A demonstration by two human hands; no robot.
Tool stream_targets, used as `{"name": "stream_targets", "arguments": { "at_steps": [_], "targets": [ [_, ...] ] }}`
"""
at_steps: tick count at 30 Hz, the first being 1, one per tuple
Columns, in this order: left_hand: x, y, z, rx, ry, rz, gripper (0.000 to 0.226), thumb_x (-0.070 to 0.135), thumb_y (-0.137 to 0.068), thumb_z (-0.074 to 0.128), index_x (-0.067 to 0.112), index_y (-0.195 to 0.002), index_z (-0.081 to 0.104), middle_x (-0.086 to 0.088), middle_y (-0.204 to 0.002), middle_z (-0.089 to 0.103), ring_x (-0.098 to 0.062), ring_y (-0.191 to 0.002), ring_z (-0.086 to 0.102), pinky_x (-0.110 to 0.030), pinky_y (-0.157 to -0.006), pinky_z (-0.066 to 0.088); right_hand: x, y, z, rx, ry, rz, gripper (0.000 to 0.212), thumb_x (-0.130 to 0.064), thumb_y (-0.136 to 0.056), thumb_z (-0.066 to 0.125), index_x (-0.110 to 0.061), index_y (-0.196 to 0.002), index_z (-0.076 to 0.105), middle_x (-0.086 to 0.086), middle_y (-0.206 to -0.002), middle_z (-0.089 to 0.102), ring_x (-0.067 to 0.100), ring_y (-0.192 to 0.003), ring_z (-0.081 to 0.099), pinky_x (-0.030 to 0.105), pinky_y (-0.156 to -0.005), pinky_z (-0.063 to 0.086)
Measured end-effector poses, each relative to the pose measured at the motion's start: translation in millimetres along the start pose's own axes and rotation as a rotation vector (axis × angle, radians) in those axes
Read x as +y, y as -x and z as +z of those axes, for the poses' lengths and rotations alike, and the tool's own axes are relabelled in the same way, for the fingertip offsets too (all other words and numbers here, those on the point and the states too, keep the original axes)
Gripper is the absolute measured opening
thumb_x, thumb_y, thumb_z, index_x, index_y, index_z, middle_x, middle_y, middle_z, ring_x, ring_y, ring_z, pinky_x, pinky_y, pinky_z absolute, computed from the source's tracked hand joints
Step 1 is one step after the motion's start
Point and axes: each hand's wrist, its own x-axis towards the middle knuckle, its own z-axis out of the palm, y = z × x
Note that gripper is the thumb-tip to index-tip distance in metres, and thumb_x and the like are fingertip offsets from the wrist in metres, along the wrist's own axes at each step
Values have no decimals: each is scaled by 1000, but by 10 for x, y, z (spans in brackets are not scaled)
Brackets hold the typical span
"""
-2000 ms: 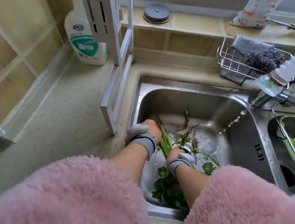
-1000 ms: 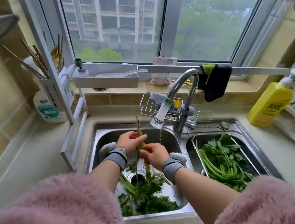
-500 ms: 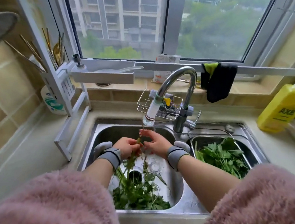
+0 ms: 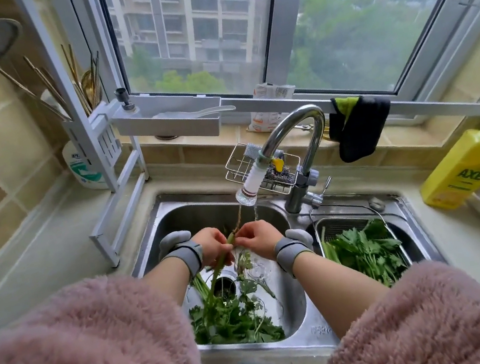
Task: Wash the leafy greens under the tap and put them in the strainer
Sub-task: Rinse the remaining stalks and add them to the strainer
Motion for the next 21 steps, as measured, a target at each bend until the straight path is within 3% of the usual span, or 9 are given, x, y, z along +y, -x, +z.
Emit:
{"name": "stream_targets", "arguments": {
  "at_steps": [1, 3, 6, 10, 13, 15, 17, 19, 21],
  "targets": [
    [-4, -24, -16, -3, -3, -7, 10, 7, -92, 55, 9, -84, 49, -11, -71, 68, -32, -82, 67, -53, -91, 50, -20, -14, -1, -1, -11, 14, 10, -21, -88, 62, -13, -84, 67, -5, -71, 59, 10, -67, 51, 21, -64, 42],
    [6, -80, -59, -11, -10, -15, 12, 7, -92, 56, 9, -86, 45, -14, -73, 67, -33, -81, 67, -51, -88, 50, -58, -56, -12, 15, -30, 26, 23, -22, -86, 64, -25, -65, 55, -10, -61, 49, 4, -56, 44, 16, -54, 36],
    [35, -137, -80, -15, -40, -21, 13, 8, -90, 58, 11, -88, 45, -15, -76, 69, -35, -87, 69, -51, -89, 52, -55, -71, -42, 35, -26, 50, 29, -22, -85, 66, -26, -60, 50, -10, -59, 48, 2, -53, 41, 15, -52, 35],
    [82, -180, -64, -11, -85, -54, 12, 3, -93, 51, 9, -83, 46, -13, -71, 65, -30, -75, 66, -42, -78, 56, 60, -120, -160, 10, 164, 107, 11, -20, -88, 61, -14, -80, 67, 2, -83, 66, 14, -73, 57, 22, -70, 41],
    [125, -160, -58, 22, -17, -113, 22, -5, -95, 41, 7, -76, 42, -14, -70, 54, -23, -59, 55, -23, -46, 52, 232, -138, -302, -18, 297, 219, 10, -20, -90, 59, -17, -92, 69, 1, -94, 68, 20, -95, 60, 23, -77, 42],
    [144, -164, -60, 45, -3, -117, 22, -4, -95, 42, 6, -75, 44, -14, -70, 56, -22, -60, 56, -24, -46, 51, 226, -176, -344, -46, 179, 196, 23, -14, -88, 59, -16, -111, 64, 0, -104, 65, 20, -102, 58, 23, -85, 43],
    [163, -204, -34, 103, -18, -98, 20, 1, -95, 47, 7, -76, 47, -11, -70, 61, -25, -68, 60, -33, -65, 53, 171, -283, -388, -2, -88, 191, 44, -4, -88, 57, -6, -132, 49, 7, -111, 60, 24, -99, 59, 23, -82, 47],
    [159, -232, -19, 140, -8, -92, 17, 5, -95, 50, 8, -78, 49, -9, -71, 63, -26, -76, 61, -35, -75, 52, 65, -337, -391, 79, -445, 237, 33, 5, -89, 53, 6, -122, 50, 12, -92, 57, 21, -71, 59, 17, -60, 51],
    [162, -246, 11, 147, 47, -101, 12, 6, -93, 53, 9, -82, 50, -9, -72, 63, -25, -75, 60, -34, -71, 51, -7, -345, -426, 107, -651, 265, 8, 6, -91, 49, 4, -97, 54, 14, -77, 55, 13, -51, 58, 14, -48, 50]
  ]
}}
